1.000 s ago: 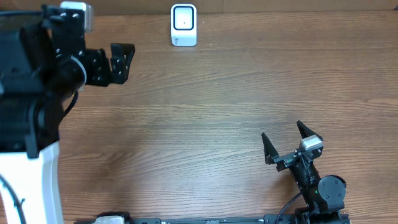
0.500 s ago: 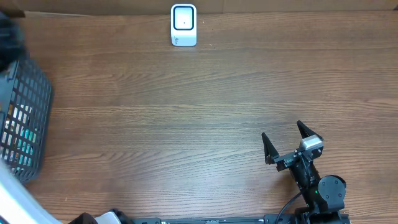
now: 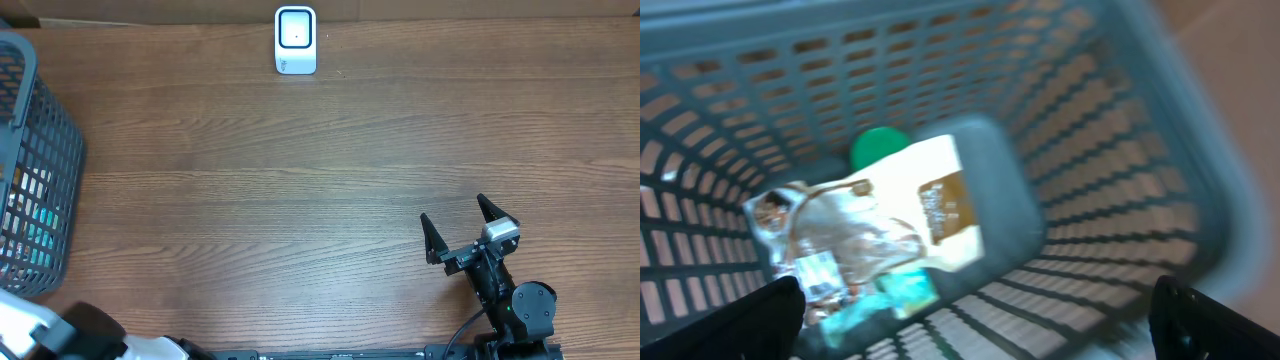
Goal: Scan the item barcode
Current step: 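Swing the left gripper over the grey basket and reach inside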
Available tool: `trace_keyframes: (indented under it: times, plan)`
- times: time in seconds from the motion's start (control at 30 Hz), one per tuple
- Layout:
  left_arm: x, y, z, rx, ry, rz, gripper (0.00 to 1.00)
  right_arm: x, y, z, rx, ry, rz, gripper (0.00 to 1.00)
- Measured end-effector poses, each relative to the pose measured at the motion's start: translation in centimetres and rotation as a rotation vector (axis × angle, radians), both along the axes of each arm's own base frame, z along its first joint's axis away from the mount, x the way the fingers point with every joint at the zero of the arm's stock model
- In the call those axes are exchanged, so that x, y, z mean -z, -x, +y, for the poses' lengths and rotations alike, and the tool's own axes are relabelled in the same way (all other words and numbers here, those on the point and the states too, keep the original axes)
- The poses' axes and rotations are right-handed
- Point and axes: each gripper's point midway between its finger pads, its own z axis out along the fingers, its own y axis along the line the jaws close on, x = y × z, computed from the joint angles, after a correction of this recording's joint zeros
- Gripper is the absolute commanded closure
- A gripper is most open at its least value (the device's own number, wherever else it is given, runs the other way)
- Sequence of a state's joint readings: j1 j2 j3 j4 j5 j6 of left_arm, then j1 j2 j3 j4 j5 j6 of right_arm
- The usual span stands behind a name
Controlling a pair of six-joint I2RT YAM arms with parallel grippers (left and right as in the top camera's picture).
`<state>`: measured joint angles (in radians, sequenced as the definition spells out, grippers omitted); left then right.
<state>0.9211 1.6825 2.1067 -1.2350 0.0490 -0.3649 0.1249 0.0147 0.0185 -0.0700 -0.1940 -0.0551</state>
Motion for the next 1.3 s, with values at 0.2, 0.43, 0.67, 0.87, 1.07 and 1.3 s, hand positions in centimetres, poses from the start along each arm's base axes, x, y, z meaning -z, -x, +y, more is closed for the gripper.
trace_keyframes:
  times: [0.2, 0.43, 0.67, 0.87, 1.07, 1.3]
  plan:
    - [5.6, -0.3, 3.4, -0.054, 0.051, 0.156, 0.09, 0.0, 0.0, 0.0, 0.000, 0.000, 0.000, 0.00]
    - [10.9, -2.1, 6.0, 0.093, 0.053, 0.295, 0.15, 0.0, 0.0, 0.0, -0.001, 0.000, -0.001, 0.00]
    - [15.5, -4.7, 6.2, 0.361, 0.088, 0.322, 0.09, 0.0, 0.0, 0.0, 0.000, 0.000, 0.000, 0.00]
    - [18.9, -5.1, 7.1, 0.459, 0.088, 0.393, 0.09, 0.0, 0.0, 0.0, 0.000, 0.000, -0.001, 0.00]
    - [18.9, -3.1, 9.1, 0.440, 0.050, 0.441, 0.06, 0.0, 0.0, 0.0, 0.000, 0.000, -0.001, 0.00]
    - [20.0, 2.4, 12.0, 0.336, 0.104, 0.471, 0.05, 0.0, 0.0, 0.0, 0.000, 0.000, -0.001, 0.00]
